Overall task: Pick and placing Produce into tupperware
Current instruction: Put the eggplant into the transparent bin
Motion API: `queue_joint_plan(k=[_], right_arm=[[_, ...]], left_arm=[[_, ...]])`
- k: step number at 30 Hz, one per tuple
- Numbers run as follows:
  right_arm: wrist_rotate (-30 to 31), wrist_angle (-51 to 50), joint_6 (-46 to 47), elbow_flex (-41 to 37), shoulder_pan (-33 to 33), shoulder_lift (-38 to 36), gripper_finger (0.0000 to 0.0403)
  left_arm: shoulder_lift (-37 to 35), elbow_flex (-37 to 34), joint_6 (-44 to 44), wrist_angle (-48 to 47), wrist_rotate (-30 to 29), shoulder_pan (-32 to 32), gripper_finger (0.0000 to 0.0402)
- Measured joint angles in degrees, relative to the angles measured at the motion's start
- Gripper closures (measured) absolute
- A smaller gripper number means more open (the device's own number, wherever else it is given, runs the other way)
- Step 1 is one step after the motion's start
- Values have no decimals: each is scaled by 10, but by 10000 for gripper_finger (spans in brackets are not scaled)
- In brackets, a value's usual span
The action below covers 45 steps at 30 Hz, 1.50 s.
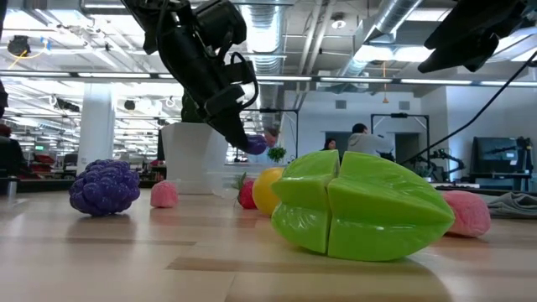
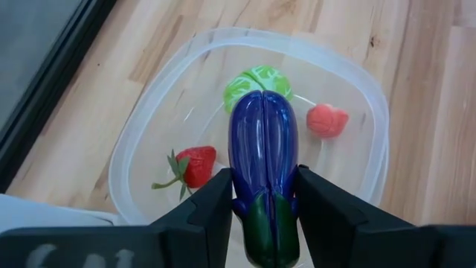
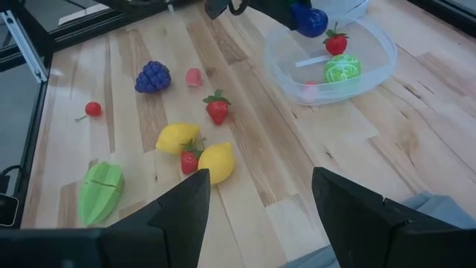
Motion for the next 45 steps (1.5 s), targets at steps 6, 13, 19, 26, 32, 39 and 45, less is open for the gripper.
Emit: queue_joint_plan(k=[6,13,19,26,32,39,45], right_arm=[[0,0,0,0,0,0,143],[0,6,0,0,0,0,143],[0,7,0,0,0,0,143],[0,7,0,0,0,0,143],[0,7,0,0,0,0,143],[0,7,0,0,0,0,143],[0,7,0,0,0,0,143]], left_arm=[[0,0,11,0,0,0,259],[0,0,15,0,-1,4,257],[0,0,18,0,14,4,256],[0,0,18,-1,14,4,255],[0,0,18,-2,14,5,255],[0,0,10,-7,25,11,255],[0,0,10,-7,32,14,255]])
